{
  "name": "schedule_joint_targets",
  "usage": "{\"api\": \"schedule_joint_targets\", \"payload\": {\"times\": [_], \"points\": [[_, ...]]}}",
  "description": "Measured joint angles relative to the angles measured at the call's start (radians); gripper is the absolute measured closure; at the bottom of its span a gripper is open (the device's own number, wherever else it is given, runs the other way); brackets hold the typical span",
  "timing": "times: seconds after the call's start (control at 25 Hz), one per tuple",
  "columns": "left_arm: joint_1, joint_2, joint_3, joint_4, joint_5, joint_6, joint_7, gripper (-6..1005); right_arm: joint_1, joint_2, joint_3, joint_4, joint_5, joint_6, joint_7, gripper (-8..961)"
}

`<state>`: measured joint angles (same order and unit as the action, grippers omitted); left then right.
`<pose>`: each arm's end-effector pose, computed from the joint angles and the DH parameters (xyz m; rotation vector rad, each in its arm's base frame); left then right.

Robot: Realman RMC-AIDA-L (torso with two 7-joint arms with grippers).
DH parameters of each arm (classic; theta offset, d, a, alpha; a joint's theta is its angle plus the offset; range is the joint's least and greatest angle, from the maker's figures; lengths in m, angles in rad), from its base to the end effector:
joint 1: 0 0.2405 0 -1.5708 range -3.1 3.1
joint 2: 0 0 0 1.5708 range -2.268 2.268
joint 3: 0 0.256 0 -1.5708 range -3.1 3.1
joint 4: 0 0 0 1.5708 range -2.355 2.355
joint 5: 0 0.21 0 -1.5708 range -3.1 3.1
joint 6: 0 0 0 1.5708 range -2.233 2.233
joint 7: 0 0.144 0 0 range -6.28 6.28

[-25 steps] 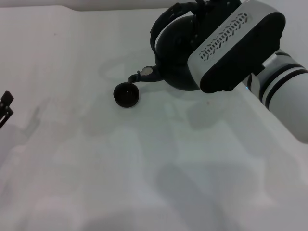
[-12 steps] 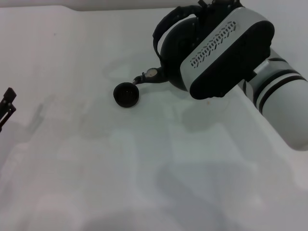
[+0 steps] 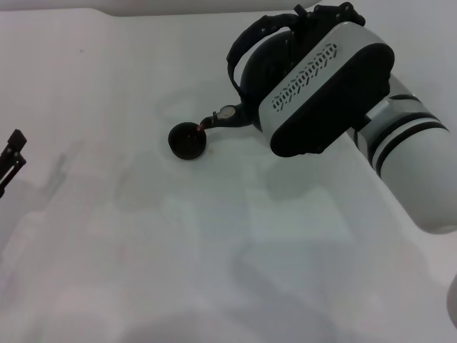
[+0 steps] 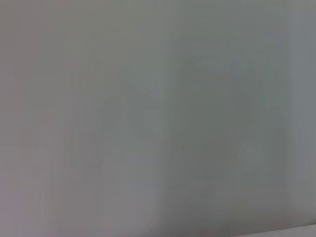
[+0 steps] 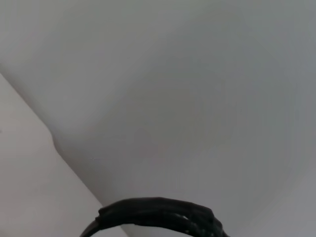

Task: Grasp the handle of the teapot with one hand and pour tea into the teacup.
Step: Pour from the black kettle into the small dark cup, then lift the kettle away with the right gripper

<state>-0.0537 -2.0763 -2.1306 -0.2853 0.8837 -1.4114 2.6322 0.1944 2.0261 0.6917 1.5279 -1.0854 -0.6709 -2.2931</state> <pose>-0.3807 0.2080 0.0098 -1.8093 -0.5532 -0.7313 0.1385 0.2979 -0.0730 -1.9388 0.0217 0.0096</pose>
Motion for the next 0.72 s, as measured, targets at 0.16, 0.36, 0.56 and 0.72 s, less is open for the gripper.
{"api": "schedule_joint_targets", "payload": {"times": [0.16, 0.36, 0.56, 0.72], "points": [[0.0, 0.001, 0.0, 0.0, 0.0, 0.0, 0.0, 186, 0.004, 0.0, -0.022, -0.001, -0.038, -0.032, 0.033, 845], [0.0, 0.001, 0.0, -0.001, 0.002, -0.001, 0.0, 187, 0.013, 0.0, -0.028, -0.006, -0.05, -0.038, 0.054, 846], [-0.002, 0.001, 0.0, -0.002, 0.001, -0.002, 0.0, 187, 0.02, 0.0, -0.032, -0.009, -0.05, -0.038, 0.058, 845], [-0.007, 0.001, 0.0, 0.002, 0.0, -0.002, 0.0, 187, 0.025, 0.0, -0.035, -0.011, -0.05, -0.056, 0.057, 846]]}}
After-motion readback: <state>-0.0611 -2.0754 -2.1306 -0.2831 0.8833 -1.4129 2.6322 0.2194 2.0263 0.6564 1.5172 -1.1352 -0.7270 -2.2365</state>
